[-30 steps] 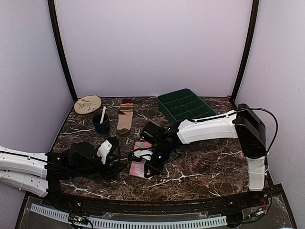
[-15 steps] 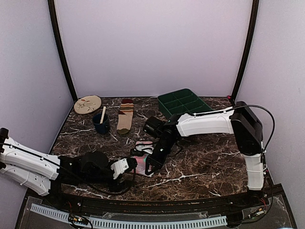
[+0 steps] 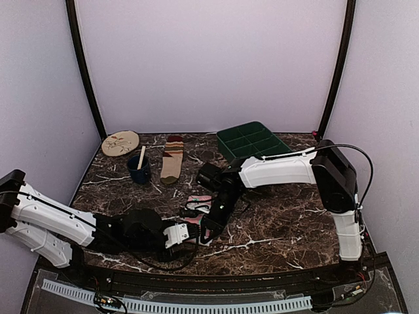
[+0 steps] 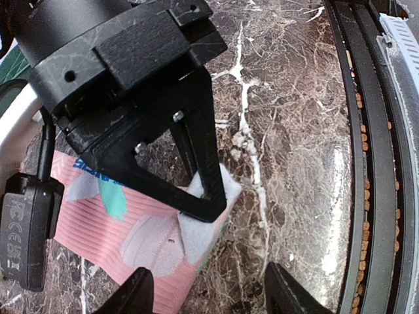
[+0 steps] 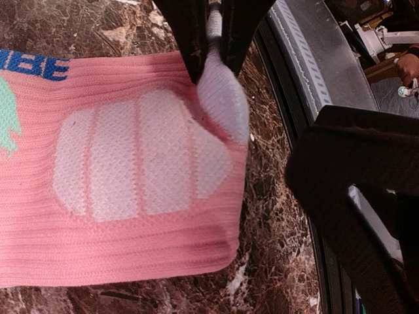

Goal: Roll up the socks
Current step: Roll the sock at the center of the board.

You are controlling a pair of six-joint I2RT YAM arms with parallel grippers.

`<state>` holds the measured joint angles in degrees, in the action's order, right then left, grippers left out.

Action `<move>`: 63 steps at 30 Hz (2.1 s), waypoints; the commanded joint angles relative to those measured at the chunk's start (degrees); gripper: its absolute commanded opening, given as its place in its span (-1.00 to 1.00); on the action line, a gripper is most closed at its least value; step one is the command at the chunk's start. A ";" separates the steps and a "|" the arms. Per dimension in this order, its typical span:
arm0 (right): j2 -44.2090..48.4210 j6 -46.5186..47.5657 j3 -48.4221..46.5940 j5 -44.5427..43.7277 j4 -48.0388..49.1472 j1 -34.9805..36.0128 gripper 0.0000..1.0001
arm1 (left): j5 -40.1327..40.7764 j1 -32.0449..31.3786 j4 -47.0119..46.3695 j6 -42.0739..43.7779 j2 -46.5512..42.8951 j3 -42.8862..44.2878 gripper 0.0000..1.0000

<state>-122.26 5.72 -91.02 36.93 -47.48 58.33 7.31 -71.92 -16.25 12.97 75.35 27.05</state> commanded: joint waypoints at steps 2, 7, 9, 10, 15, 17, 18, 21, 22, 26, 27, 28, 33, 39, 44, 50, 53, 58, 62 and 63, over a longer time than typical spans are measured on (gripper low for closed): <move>-0.63 1.04 -1.64 2.07 -1.20 -0.23 -1.00 | 1.78 -0.33 -1.61 4.39 1.84 1.34 0.20; -0.54 1.21 -1.52 2.71 -1.55 -0.23 -1.00 | 4.29 -0.30 -3.02 6.16 3.83 1.26 0.17; -0.53 1.29 -1.50 2.98 -1.64 -0.23 -1.00 | 4.76 -0.30 -3.70 6.65 4.61 1.15 0.16; -0.65 1.31 -1.50 3.10 -1.71 -0.23 -1.00 | 4.88 -0.30 -3.89 6.78 4.92 1.21 0.15; -0.60 1.49 -1.28 3.74 -2.00 -0.23 -1.00 | 4.91 -0.32 -4.79 7.86 6.13 1.35 0.09; -0.51 1.50 -1.02 3.83 -1.94 -0.23 -1.00 | 4.82 -0.33 -4.68 8.39 6.52 1.56 0.04; -0.38 1.49 -0.93 3.92 -1.99 -0.30 -1.00 | 4.82 -0.30 -4.60 8.63 6.70 1.62 -0.01; -0.26 1.49 -0.74 3.87 -2.00 -0.32 -1.00 | 4.82 -0.31 -4.25 9.12 6.87 1.95 -0.27; -0.20 1.49 -0.69 3.92 -1.94 -0.36 -1.00 | 4.82 -0.27 -3.98 9.19 6.91 2.10 -0.38; -0.13 1.56 -0.60 3.87 -2.07 -0.49 -1.00 | 4.98 -0.19 -2.92 9.15 7.12 2.69 -0.69; -0.09 1.58 -0.64 3.86 -2.08 -0.49 -1.00 | 4.99 -0.28 -2.53 9.06 7.21 2.90 -0.72; -0.13 1.58 -0.65 3.81 -2.09 -0.49 -1.00 | 4.93 -0.24 -2.16 9.03 7.24 3.03 -0.75; 0.13 1.58 -0.57 3.72 -2.16 -0.71 -1.00 | 3.87 -0.23 -0.76 8.37 6.93 3.20 -0.77; 0.35 1.54 -0.72 3.05 -2.28 -0.84 -1.00 | 0.76 -0.22 3.45 7.54 6.71 4.48 -0.94; 0.73 1.08 -0.37 1.96 -1.81 -0.93 -0.85 | -1.25 0.14 7.19 4.82 7.76 6.40 -1.00; 2.38 -0.64 2.35 1.80 2.09 -1.35 -0.37 | -4.26 1.11 10.01 1.26 8.26 7.98 -1.00; 3.13 -1.50 3.92 2.04 4.29 -1.66 -0.28 | -5.69 1.79 11.32 -0.49 8.66 8.73 -1.00; 5.03 -3.11 7.09 2.24 8.38 -2.82 -0.23 | -7.61 3.14 13.42 -3.05 9.00 9.69 -1.00; 7.04 -5.28 10.65 3.61 13.01 -4.46 -0.19 | -9.22 3.86 15.59 -4.33 9.86 11.00 -1.00; 7.46 -5.69 11.36 3.96 14.08 -4.78 -0.19 | -9.63 4.03 16.04 -4.74 10.08 11.49 -1.00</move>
<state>-118.28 2.57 -82.48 39.33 -39.72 55.42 0.62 -68.64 -4.10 10.81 84.68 36.40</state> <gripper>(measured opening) 0.400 0.044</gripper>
